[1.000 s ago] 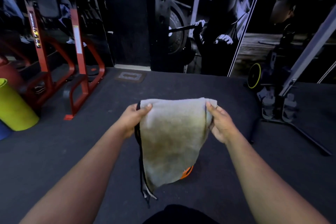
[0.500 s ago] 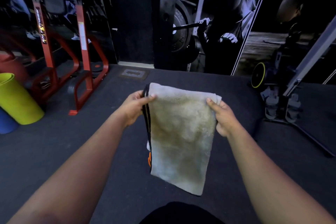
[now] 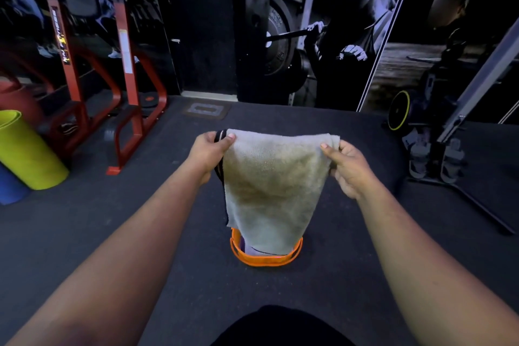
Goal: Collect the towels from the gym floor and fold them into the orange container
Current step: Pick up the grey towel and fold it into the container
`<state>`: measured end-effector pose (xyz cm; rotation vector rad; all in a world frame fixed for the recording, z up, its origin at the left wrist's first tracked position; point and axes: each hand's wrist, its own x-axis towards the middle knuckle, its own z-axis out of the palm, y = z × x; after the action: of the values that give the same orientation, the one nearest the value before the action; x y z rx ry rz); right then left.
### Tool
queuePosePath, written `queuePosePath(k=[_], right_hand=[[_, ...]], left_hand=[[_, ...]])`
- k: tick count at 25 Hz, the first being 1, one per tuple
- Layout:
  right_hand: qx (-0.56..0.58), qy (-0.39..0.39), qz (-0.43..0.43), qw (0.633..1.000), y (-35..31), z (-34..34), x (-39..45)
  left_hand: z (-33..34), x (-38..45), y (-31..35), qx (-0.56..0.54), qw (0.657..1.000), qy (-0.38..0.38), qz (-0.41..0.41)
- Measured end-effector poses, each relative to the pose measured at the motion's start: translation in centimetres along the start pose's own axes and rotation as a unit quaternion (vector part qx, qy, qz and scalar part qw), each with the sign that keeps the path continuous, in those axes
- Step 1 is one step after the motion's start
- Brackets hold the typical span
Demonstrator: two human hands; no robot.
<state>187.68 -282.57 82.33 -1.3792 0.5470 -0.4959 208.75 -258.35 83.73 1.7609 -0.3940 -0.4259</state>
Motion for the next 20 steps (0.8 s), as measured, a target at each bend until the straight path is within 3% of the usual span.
queuePosePath(k=[3,5,9,11,13,16,18,20], right_hand=[[-0.110,-0.098,0.024,0.989,0.4,-1.0,0.0],[-0.146,-0.046,0.012,0.988,1.5,-1.3,0.7],[-0.114,0.097,0.013,0.989,2.4,-0.5,1.6],[-0.116,0.118,0.002,0.986,2.5,-0.6,1.9],[-0.133,0.092,-0.013,0.987,2.2,-0.7,2.0],[-0.169,0.040,-0.032,0.984,2.9,-0.6,2.1],[-0.214,0.057,-0.046,0.974,3.1,-0.3,2.2],[-0.290,0.078,-0.074,0.951,3.1,-0.1,2.2]], left_hand=[[-1.3,0.8,-0.7,0.101,0.992,-0.035,-0.066],[-1.6,0.7,-0.8,0.071,0.995,-0.040,-0.049],[-1.3,0.0,-1.1,-0.015,1.000,-0.017,0.008],[-1.2,-0.4,-1.5,-0.017,0.999,-0.039,0.030],[-1.4,-0.5,-1.6,-0.011,0.998,-0.050,0.026],[-1.5,-0.6,-1.9,0.072,0.997,-0.030,0.029],[-1.6,-0.5,-1.9,0.155,0.987,-0.002,0.048],[-1.6,-0.8,-1.7,0.287,0.954,0.021,0.083]])
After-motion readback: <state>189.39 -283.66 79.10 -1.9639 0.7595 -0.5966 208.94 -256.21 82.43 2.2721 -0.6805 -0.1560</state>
